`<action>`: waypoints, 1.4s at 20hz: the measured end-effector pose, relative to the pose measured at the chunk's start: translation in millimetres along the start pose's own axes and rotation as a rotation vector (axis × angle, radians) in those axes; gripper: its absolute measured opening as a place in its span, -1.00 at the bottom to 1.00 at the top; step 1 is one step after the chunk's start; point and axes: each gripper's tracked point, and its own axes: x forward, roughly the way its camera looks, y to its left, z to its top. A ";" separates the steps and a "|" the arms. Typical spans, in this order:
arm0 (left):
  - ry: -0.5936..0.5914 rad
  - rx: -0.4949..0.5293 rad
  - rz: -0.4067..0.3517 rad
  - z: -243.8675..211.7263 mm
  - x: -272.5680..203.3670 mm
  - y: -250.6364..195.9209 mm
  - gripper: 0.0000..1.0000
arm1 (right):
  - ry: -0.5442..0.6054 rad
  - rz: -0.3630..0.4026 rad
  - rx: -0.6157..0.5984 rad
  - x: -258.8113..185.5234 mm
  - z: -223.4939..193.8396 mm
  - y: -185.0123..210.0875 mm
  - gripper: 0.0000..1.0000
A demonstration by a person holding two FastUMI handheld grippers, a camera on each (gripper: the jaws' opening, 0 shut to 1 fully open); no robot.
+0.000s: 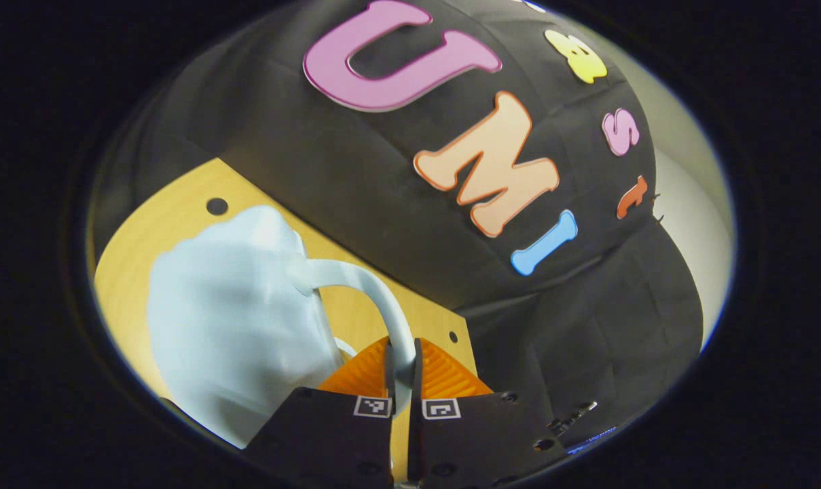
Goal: First open the suitcase, pack the skin care products into it, and then close the suitcase.
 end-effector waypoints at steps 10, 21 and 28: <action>0.321 0.124 0.181 -106.3 103.7 27.0 -0.96 | -0.022 -0.095 0.065 -27.4 -18.6 -41.9 0.90; 0.524 0.363 0.444 -140.7 123.7 69.3 -0.89 | -0.065 -0.158 0.089 -49.0 -24.9 -58.7 0.90; 0.511 0.424 0.462 -147.5 128.9 48.1 0.22 | -0.126 -0.169 0.063 -69.8 7.7 -62.4 0.90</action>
